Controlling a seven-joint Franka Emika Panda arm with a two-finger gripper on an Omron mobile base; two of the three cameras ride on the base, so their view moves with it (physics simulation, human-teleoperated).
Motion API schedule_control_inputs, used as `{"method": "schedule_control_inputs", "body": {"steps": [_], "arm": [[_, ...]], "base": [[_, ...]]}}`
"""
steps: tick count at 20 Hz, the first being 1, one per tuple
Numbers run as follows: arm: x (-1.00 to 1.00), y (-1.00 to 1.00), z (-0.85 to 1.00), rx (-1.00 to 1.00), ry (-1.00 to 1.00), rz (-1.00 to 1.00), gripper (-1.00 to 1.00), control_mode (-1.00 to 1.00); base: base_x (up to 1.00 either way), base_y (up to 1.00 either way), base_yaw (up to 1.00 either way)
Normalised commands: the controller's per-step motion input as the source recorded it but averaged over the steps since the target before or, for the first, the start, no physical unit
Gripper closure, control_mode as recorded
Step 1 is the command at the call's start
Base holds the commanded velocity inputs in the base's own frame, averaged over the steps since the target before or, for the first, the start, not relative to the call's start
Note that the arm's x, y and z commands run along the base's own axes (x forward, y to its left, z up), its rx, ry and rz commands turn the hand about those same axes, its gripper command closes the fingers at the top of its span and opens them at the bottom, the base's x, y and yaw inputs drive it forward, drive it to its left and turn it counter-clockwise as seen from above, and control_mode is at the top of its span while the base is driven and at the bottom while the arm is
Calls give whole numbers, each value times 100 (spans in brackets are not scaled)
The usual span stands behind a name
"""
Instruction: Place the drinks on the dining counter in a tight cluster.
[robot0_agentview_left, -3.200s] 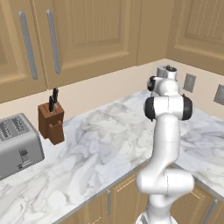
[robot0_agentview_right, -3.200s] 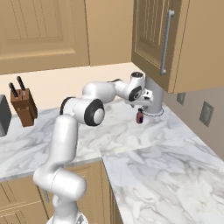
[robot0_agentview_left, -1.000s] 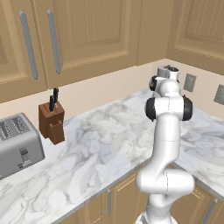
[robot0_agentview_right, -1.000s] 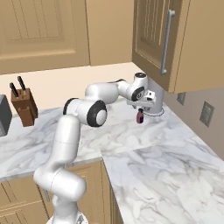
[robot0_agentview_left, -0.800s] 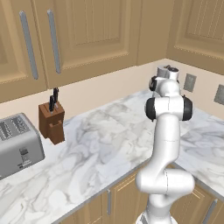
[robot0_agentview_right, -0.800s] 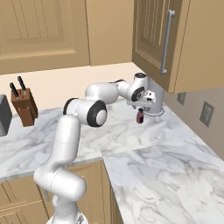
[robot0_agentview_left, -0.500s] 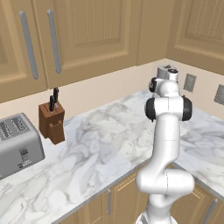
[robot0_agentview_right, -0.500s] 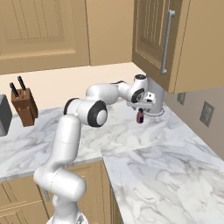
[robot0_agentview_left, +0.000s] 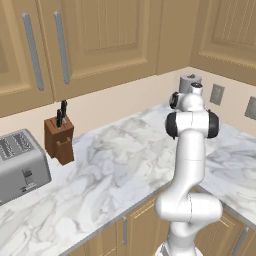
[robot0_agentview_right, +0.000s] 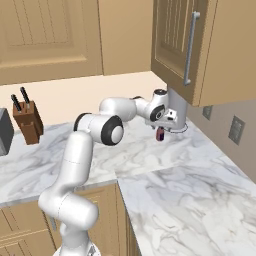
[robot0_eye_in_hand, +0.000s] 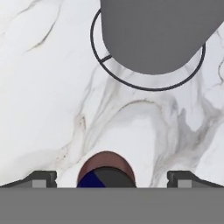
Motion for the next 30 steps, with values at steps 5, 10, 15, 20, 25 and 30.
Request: {"method": "schedule_control_inputs", "body": {"steps": [5,10,15,20,25,30], "arm": [[0,0,-5,0,0,0,-100,-100],[0,0,0,0,0,0,100,-100],[0,0,0,0,0,0,100,-100],[-63,0,0,0,0,0,100,-100],[-100,0,20,2,-7,0,100,-100],[-100,0,47,0,-6,0,100,-100]], "base": [[0,0,0],[0,0,0],[0,0,0],[0,0,0],[0,0,0],[0,0,0]]}}
